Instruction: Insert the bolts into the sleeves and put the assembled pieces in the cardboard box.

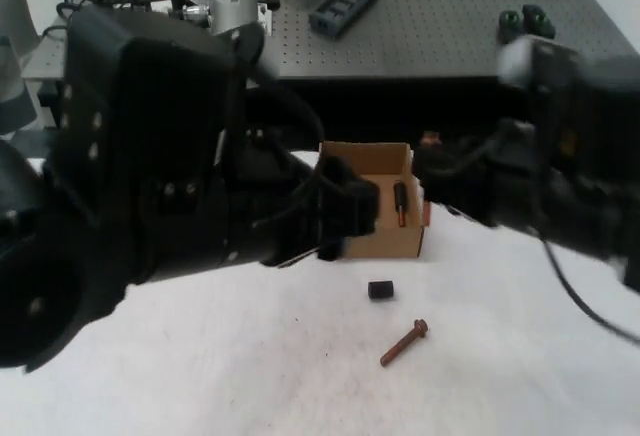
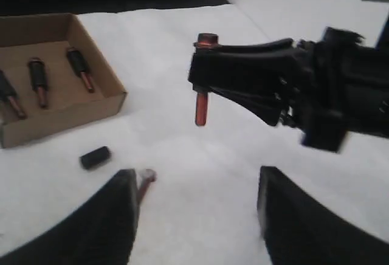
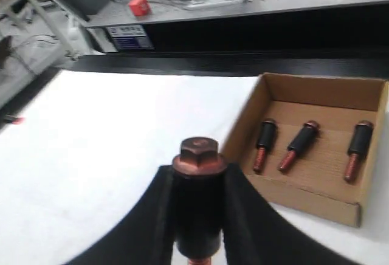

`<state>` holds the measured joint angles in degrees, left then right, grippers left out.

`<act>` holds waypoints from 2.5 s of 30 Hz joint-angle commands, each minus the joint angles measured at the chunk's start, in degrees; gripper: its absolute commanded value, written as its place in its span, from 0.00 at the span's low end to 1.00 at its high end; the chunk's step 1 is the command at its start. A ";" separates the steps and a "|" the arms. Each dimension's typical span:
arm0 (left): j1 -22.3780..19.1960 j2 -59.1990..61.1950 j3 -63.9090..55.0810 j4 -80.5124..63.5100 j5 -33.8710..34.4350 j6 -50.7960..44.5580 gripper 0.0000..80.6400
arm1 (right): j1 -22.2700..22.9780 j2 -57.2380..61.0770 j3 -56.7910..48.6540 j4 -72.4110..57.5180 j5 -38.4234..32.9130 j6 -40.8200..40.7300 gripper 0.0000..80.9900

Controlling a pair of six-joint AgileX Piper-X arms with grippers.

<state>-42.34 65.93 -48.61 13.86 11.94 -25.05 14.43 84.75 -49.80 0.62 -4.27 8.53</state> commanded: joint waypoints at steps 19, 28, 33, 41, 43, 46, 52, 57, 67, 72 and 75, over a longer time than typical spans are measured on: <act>-0.06 -12.21 8.13 7.24 -6.85 0.21 0.45 | -0.27 35.74 -38.20 24.09 8.87 -3.40 0.31; -0.06 -12.21 8.13 7.24 -8.20 0.21 0.45 | -0.56 26.15 -38.29 28.71 8.33 -3.50 0.42; -0.06 -12.21 8.13 7.24 -10.10 1.59 0.45 | 1.03 17.53 -33.54 40.27 4.57 -14.67 0.42; -0.06 -12.21 8.13 7.24 -10.09 4.65 0.45 | 6.10 22.52 -32.99 50.69 6.03 -28.60 0.42; -0.06 -12.21 8.13 7.24 -10.09 5.16 0.45 | 7.01 24.16 -32.99 50.71 6.26 -30.39 0.42; -0.06 -12.21 8.13 7.24 -10.09 6.29 0.45 | 7.82 26.84 -32.99 50.71 7.80 -32.52 0.42; -0.06 -12.21 8.13 7.64 -10.09 6.27 0.45 | 7.94 30.93 -33.11 49.82 11.98 -38.35 0.42; -0.06 -12.21 8.13 8.51 -10.09 6.27 0.45 | 7.74 32.93 -33.11 48.76 13.96 -41.81 0.42; -0.06 -12.21 8.13 9.46 -10.09 6.27 0.45 | 7.69 34.82 -33.23 46.49 14.59 -41.97 0.21; -0.06 -12.21 8.13 10.49 -8.00 11.45 0.45 | 7.54 34.69 -33.23 46.61 19.15 -40.50 0.05; -0.06 -11.78 8.13 11.99 -6.61 15.41 0.45 | 6.72 33.15 -33.23 47.18 17.91 -36.23 0.05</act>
<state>-42.34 54.41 -40.45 25.15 4.39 -12.51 22.12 118.66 -82.82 47.56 13.50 -31.31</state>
